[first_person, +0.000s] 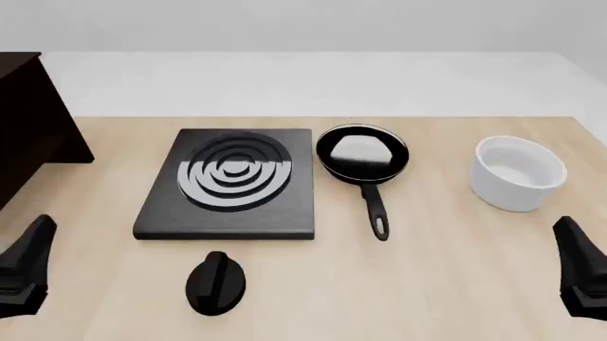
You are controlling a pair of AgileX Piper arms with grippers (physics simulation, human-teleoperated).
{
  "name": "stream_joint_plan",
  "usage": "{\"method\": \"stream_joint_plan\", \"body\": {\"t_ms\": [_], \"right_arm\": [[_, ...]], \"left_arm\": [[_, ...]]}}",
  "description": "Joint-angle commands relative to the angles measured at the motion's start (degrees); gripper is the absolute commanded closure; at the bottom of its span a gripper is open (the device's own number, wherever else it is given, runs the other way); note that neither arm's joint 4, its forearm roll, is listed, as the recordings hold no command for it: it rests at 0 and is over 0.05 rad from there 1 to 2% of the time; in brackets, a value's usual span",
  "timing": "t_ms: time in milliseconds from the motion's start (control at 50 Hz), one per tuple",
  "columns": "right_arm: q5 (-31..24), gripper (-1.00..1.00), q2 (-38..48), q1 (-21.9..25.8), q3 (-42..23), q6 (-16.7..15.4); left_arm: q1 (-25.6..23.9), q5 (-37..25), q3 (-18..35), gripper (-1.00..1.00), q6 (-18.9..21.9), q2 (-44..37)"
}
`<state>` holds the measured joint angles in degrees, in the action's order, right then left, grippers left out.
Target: Put the frying pan on the cabinet shelf.
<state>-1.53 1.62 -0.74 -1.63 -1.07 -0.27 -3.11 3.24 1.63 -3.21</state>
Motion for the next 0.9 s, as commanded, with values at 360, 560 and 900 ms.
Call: {"method": "stream_joint_plan", "body": {"t_ms": [360, 560, 900], "right_arm": [[-10.7, -1.00, 0.7, -3.2, -9.4, 3.6], [-15.3, -1.00, 4.5, -1.4, -17.1, 0.7], [-26.9, -1.00, 16.2, 2.9, -31.2, 0.7]], "left_arm": [[-1.4, -10.1, 5.9, -1.00, -5.9, 2.3], [-4.6, -15.5, 12.5, -1.00, -6.3, 0.0], [-6.6, -19.1, 17.0, -1.00, -8.2, -7.2]]}}
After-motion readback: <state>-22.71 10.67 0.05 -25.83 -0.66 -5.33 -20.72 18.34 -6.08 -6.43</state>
